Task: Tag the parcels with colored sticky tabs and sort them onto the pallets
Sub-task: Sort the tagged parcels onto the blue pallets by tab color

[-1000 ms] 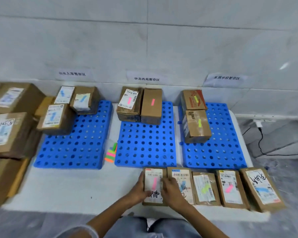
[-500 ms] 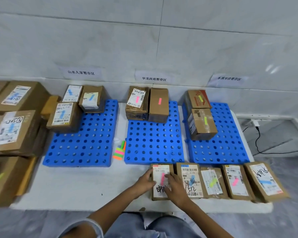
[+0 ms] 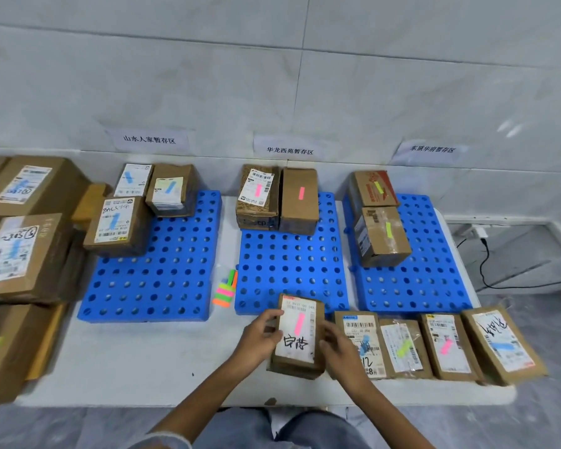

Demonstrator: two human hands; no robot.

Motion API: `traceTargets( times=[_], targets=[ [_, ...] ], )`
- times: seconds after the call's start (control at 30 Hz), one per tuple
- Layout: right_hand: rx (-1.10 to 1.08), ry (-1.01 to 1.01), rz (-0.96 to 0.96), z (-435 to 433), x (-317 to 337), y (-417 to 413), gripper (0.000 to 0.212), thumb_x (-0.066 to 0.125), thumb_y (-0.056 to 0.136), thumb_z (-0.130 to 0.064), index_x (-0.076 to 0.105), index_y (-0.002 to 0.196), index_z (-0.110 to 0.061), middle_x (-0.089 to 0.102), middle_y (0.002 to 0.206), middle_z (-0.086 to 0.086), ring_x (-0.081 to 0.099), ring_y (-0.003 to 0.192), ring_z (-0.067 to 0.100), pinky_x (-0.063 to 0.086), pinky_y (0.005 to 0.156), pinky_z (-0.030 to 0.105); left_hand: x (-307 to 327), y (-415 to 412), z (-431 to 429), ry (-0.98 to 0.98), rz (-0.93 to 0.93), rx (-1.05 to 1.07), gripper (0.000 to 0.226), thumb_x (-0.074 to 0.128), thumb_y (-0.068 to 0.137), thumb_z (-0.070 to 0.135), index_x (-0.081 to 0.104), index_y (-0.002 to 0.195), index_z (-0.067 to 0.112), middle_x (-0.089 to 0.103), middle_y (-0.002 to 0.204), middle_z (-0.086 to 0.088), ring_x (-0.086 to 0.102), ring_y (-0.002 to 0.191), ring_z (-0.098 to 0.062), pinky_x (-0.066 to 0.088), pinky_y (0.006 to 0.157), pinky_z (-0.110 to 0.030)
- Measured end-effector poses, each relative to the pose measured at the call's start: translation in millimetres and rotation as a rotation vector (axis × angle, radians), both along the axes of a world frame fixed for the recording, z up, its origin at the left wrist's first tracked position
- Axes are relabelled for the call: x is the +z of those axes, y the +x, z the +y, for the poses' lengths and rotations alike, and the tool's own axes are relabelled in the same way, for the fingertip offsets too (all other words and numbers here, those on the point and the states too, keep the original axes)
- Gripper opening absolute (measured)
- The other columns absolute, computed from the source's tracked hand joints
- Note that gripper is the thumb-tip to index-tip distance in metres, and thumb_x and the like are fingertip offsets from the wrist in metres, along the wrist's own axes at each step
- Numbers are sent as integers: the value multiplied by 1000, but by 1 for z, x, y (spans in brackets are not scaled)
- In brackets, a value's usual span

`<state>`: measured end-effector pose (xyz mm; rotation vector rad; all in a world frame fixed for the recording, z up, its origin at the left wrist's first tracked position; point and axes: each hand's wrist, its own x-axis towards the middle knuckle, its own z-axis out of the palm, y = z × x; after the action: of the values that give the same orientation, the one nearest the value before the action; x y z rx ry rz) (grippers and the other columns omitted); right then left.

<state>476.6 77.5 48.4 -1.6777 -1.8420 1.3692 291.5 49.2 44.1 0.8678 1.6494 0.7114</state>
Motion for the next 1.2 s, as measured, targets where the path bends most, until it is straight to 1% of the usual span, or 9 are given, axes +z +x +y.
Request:
traceTargets(
  times=[0.17, 0.3, 0.37, 0.47, 0.57, 0.67, 0.8, 0.97, 1.2],
  targets=[
    [-54, 177, 106, 49, 24, 4, 41, 45, 93, 2, 47, 131, -14, 46, 123, -8, 47, 111, -1, 41, 83, 5, 26, 9, 57, 161, -26, 6, 34, 49, 94, 6, 48, 126, 18, 50, 127, -1, 51, 106, -10, 54, 68, -16],
    [34, 208, -47, 97, 13, 2, 47, 46, 93, 1, 35, 139, -4, 31, 137, 4, 30, 126, -7, 27, 93, -4, 15, 35, 111, 174, -83, -16, 43, 46, 93, -2, 40, 132, 15, 48, 127, 4, 47, 115, -9, 53, 80, -20],
    [86, 189, -168, 113, -3, 5, 58, 52, 93, -6, 25, 144, -4, 14, 153, 13, 10, 143, 17, 16, 113, 17, 2, 41, 130, 138, -68, -45, 49, 46, 91, -2, 37, 135, 16, 48, 134, -2, 49, 118, -13, 53, 89, -35],
    [280, 212, -325, 127, -23, 13, 83, 63, 88, -14, 7, 148, -4, -7, 156, 15, -4, 145, 24, 16, 119, 39, -10, 43, 148, 111, -1, -125, 52, 45, 91, -2, 34, 139, 17, 45, 139, -5, 50, 118, -14, 53, 90, -38],
    [287, 220, -399, 144, -25, 18, 78, 65, 85, -13, 18, 148, -9, 9, 155, 17, 19, 141, 33, 33, 111, 44, -6, 37, 171, 186, 106, -197, 46, 43, 94, 0, 39, 137, 13, 41, 141, -6, 46, 123, -15, 48, 93, -23],
    [328, 449, -642, 167, -23, 13, 71, 84, 57, -5, 56, 122, -7, 54, 124, 19, 59, 104, 33, 56, 69, 39, -1, 16, 203, 380, 457, -194, 46, 46, 91, -2, 44, 134, 13, 36, 146, -6, 26, 139, -19, 25, 115, -35],
    [350, 546, -782, 201, -23, 12, 71, 86, 37, 3, 65, 104, -9, 62, 97, 12, 61, 79, 27, 52, 58, 34, 0, -15, 242, 275, 956, -286, 65, 48, 91, 7, 22, 148, 24, 12, 157, -2, -2, 146, -26, -2, 116, -55],
    [342, 587, -816, 249, -23, -4, 63, 87, 39, 3, 69, 99, -4, 64, 87, 12, 63, 73, 24, 51, 51, 28, -13, -29, 261, 2, 1058, -402, 77, 50, 91, 13, 4, 149, 34, -8, 158, -2, -16, 142, -38, -7, 110, -62],
    [390, 496, -791, 331, -10, -28, 69, 53, 80, 15, 25, 142, 1, 32, 139, 17, 34, 128, 29, 45, 95, 31, -23, -30, 272, -32, 1099, -441, 89, 56, 87, 13, -4, 148, 35, -17, 157, -3, -18, 141, -38, -6, 110, -63]
  ],
)
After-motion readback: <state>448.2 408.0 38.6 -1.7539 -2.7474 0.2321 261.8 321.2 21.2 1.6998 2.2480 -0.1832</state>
